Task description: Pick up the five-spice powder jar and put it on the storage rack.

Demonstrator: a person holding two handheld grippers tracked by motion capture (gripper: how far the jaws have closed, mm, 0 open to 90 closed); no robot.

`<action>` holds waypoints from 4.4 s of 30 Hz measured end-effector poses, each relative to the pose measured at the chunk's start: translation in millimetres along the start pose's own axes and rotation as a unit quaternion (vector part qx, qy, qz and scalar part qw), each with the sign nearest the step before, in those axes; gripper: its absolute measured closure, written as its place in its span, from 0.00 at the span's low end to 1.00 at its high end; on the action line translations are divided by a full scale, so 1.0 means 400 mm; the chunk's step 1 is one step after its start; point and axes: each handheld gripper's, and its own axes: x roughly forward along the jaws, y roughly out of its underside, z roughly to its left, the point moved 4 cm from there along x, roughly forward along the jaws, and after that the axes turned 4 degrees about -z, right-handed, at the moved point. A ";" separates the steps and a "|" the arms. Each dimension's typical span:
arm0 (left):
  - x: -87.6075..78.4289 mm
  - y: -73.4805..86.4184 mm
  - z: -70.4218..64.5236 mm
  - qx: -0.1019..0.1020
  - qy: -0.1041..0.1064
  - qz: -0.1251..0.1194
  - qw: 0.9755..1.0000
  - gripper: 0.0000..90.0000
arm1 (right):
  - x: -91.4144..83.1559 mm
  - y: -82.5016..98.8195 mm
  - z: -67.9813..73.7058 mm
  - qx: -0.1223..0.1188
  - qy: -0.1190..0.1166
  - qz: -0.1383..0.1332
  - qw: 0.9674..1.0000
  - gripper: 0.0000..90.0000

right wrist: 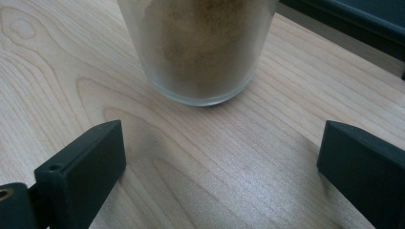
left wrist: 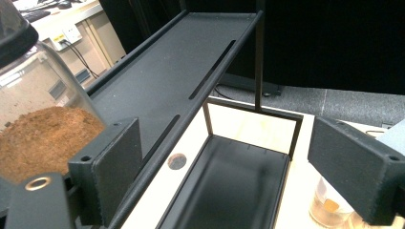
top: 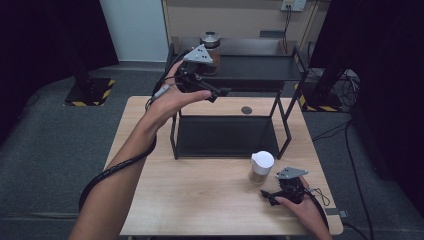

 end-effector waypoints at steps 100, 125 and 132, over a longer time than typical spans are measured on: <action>0.160 0.344 -0.148 -0.056 0.028 0.101 0.993 0.04 | 0.000 0.000 0.000 0.000 0.000 0.000 1.000 0.03; 0.204 0.450 -0.223 -0.078 0.048 0.098 0.991 0.04 | 0.000 -0.001 0.001 0.001 0.000 0.001 1.000 0.03; 0.211 0.490 -0.241 -0.084 0.055 0.102 0.990 0.03 | 0.000 -0.001 0.001 0.001 0.000 0.001 1.000 0.03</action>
